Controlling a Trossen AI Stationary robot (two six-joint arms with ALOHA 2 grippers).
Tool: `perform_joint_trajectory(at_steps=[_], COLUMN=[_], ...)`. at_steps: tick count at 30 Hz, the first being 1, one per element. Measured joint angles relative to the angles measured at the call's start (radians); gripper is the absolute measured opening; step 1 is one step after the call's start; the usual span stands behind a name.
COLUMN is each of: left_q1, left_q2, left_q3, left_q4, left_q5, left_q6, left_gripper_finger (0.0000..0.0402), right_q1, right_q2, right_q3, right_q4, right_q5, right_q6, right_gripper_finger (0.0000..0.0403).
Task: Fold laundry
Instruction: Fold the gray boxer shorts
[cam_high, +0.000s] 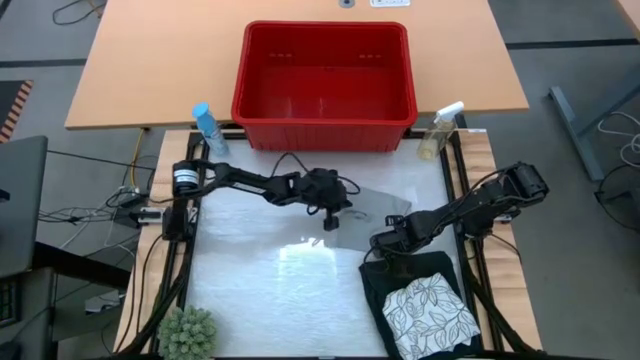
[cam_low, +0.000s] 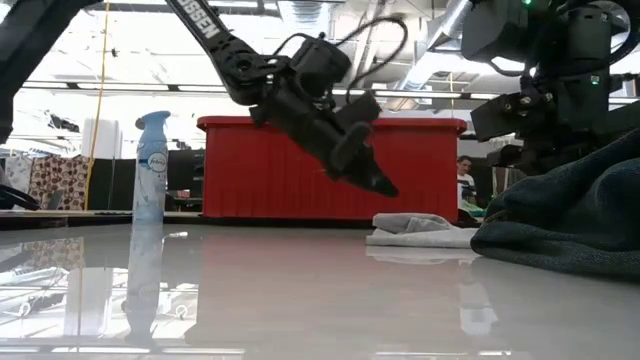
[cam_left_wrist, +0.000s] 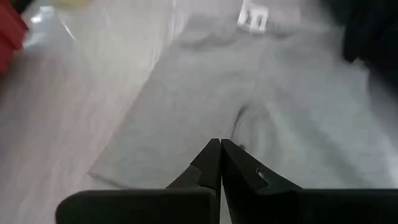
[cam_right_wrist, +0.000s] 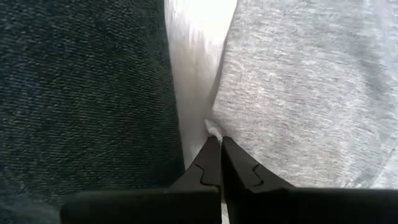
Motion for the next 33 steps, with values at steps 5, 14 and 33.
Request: perform_joint_trajectory(at_steps=[5, 14, 33], left_q1=[0.012, 0.019, 0.016], left_q2=[0.065, 0.081, 0.143], left_q3=[0.091, 0.120, 0.127], left_q4=[-0.087, -0.127, -0.167], left_q5=[-0.038, 0.028, 0.013], left_q6=[0.038, 0.085, 0.105], left_gripper_finger=[0.0000, 0.0000, 0.0000], right_q1=[-0.005, 0.002, 0.002], right_q2=[0.000, 0.000, -0.001], right_q3=[0.001, 0.001, 0.002], right_q4=[-0.001, -0.002, -0.002], right_q5=[0.000, -0.001, -0.011], right_q6=[0.001, 0.000, -0.011], right_gripper_finger=[0.0021, 0.0021, 0.0021])
